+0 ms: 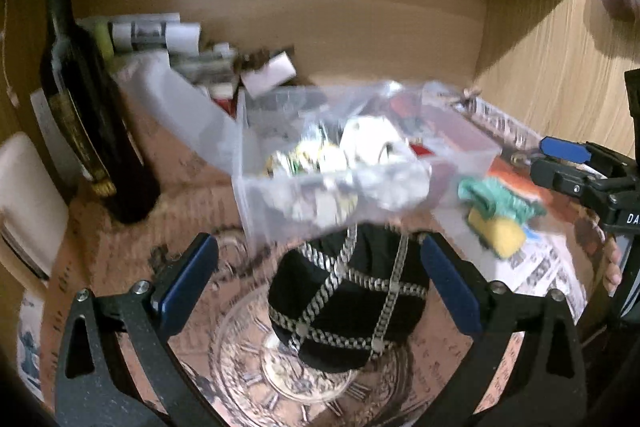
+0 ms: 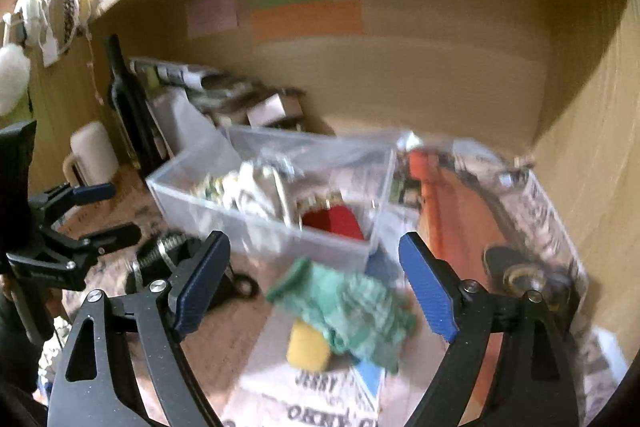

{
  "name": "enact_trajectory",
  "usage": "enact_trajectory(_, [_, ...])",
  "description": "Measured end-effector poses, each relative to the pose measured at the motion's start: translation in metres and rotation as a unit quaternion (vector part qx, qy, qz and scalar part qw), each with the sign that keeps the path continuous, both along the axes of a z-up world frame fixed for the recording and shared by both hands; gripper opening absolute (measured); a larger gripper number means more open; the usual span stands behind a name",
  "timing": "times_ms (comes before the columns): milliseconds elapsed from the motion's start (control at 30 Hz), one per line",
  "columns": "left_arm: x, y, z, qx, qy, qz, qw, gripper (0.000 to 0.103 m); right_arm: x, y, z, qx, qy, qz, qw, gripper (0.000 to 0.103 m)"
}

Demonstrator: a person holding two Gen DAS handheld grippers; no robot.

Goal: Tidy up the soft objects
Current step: 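Grasp the black chain-pattern pouch with the left tool while the right tool grasps the green sock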

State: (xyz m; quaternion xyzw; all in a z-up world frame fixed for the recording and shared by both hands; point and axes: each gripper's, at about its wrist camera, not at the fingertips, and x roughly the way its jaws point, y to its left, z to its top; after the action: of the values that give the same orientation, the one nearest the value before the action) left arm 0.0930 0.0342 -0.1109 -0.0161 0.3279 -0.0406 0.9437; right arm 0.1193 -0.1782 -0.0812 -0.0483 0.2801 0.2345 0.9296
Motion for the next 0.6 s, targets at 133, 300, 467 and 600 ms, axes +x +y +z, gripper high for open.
enact_trajectory(133, [0.006, -0.002, -0.018, -0.011, 0.028, 0.0, 0.9995, 0.103, 0.002, -0.006, -0.02, 0.005, 0.032, 0.0, 0.999, 0.085])
enact_trajectory(300, [0.017, -0.001, -0.034, -0.021, 0.046, 0.005, 0.9987, 0.103, 0.008, -0.001, -0.04, -0.002, 0.059, 0.002, 0.998, 0.085])
enact_trajectory(467, [0.023, 0.0, -0.043, -0.035, 0.058, -0.002, 0.9977, 0.079, 0.013, 0.007, -0.047, -0.025, 0.057, -0.001, 0.998, 0.083])
enact_trajectory(600, [0.021, 0.0, -0.044, -0.027, 0.055, -0.004, 0.9981, 0.067, 0.015, 0.009, -0.052, -0.033, 0.057, 0.003, 0.998, 0.065])
